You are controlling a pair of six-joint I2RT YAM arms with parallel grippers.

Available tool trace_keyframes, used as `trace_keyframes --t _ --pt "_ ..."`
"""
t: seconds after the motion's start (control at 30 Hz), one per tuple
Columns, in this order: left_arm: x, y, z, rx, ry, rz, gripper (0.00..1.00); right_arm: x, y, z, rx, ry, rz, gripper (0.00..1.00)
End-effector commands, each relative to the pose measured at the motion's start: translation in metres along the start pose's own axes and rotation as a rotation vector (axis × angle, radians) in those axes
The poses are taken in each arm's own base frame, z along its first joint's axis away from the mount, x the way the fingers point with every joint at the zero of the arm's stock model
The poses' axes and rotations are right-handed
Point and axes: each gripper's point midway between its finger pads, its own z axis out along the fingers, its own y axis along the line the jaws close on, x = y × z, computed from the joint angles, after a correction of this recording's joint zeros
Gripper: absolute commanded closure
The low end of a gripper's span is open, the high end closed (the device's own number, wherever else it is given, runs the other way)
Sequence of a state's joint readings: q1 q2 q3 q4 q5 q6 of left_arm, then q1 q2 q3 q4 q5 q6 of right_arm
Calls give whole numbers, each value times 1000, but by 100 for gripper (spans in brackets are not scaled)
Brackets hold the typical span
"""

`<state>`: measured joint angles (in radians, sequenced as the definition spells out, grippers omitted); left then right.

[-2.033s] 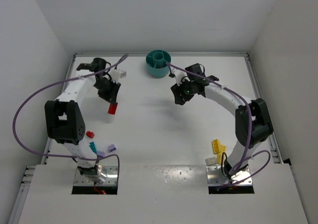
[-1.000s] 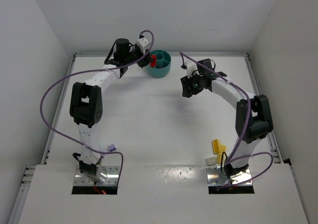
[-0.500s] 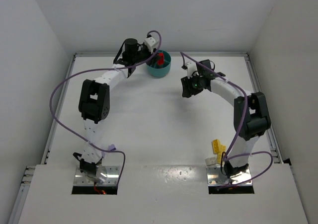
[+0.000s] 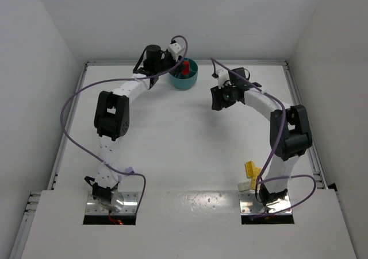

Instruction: Sort the legos into containers by color

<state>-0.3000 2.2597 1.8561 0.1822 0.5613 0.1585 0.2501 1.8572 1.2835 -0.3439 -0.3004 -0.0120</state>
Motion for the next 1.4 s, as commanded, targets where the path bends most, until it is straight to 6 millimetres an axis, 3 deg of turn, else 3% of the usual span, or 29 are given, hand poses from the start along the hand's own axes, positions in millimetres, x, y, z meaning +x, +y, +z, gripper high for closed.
trace_keyframes --t 0.0,0.13,0.37,0.57,0.73,0.8,0.87,0.9,0.97,1.0,1.07,1.1,1.13,1.17,1.23,1.27,1.3,1.37 --pt "-16 3 5 -6 -36 57 96 -32 -1 -6 -9 -82 -12 51" --pt "-14 4 2 -12 -24 60 84 -27 -2 -7 -14 -67 0 51" --pt "-23 6 -2 -23 -29 86 52 -26 -4 -9 -5 -53 -13 48" --pt "-28 10 -4 -46 -31 91 42 -30 -5 -17 6 -59 -44 44" --pt "-54 12 -15 -86 -59 32 41 -34 3 -28 -31 -56 -91 42" --pt "-77 17 -31 -106 -61 -14 38 -36 6 -33 -44 -59 -111 38" --pt "-103 26 -51 -139 -69 -41 34 -42 15 -39 -72 -69 -150 26" --pt "-96 22 -59 -141 -10 -75 33 -44 15 -41 -72 -67 -159 17" --pt "-88 29 -77 -200 61 -68 33 -53 26 -48 -108 -68 -186 16" --pt "-93 32 -98 -240 90 -60 33 -59 32 -52 -141 -71 -185 12" --pt "-84 38 -122 -314 149 -51 32 -64 39 -54 -170 -62 -196 11" --pt "-56 38 -135 -334 211 -82 30 -65 48 -54 -212 -35 -189 11" --pt "-65 42 -158 -372 200 -79 28 -65 50 -54 -226 -21 -193 11" --pt "-40 39 -170 -390 254 -104 28 -64 54 -52 -239 -2 -209 11" --pt "-30 41 -192 -452 271 -162 25 -60 60 -49 -267 39 -210 12" --pt "-36 45 -211 -494 257 -170 24 -60 67 -50 -275 46 -218 14" --pt "-22 41 -220 -500 283 -186 22 -63 66 -49 -276 46 -228 14" --pt "-16 43 -239 -525 286 -211 18 -60 76 -46 -281 78 -243 14"
